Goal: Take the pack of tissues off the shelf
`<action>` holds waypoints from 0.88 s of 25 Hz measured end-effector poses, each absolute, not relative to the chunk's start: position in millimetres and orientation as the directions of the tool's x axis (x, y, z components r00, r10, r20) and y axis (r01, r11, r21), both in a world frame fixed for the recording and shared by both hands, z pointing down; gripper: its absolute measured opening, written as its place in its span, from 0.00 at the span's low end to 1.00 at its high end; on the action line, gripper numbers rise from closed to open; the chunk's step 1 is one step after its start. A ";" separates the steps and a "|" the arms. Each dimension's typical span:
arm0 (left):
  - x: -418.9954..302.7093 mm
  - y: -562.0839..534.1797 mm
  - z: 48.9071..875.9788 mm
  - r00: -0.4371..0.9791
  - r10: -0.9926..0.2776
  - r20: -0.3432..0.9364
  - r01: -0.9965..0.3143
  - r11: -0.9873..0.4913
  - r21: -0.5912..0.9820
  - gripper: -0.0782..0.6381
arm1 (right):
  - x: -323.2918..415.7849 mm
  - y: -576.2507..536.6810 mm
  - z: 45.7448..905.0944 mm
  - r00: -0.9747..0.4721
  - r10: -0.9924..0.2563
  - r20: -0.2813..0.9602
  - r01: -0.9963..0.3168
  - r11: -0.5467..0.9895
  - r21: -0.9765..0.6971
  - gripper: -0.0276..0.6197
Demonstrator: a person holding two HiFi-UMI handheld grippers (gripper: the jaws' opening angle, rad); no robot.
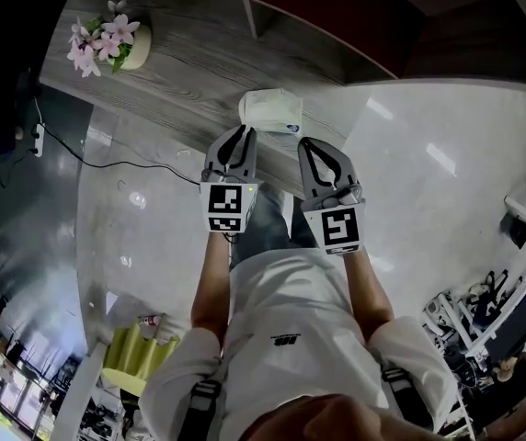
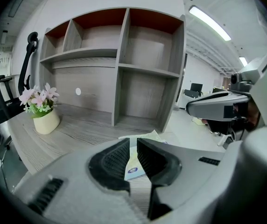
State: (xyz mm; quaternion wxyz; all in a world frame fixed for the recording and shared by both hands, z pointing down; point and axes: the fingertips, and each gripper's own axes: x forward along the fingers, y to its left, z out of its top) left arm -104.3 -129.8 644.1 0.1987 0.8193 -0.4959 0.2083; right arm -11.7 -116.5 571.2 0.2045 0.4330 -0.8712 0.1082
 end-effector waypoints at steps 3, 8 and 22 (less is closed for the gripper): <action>-103.9 -127.1 639.5 0.424 -0.734 0.530 -0.894 -0.431 0.118 0.16 | -13.8 -113.2 574.5 -0.543 -0.710 0.448 -0.801 0.598 -0.023 0.08; -106.4 -124.4 635.7 0.423 -0.740 0.523 -0.895 -0.432 0.113 0.16 | -19.4 -110.5 574.7 -0.550 -0.705 0.448 -0.796 0.605 -0.024 0.08; -104.1 -120.8 622.6 0.425 -0.750 0.506 -0.894 -0.435 0.107 0.16 | -20.3 -104.5 571.2 -0.558 -0.702 0.442 -0.789 0.614 -0.020 0.08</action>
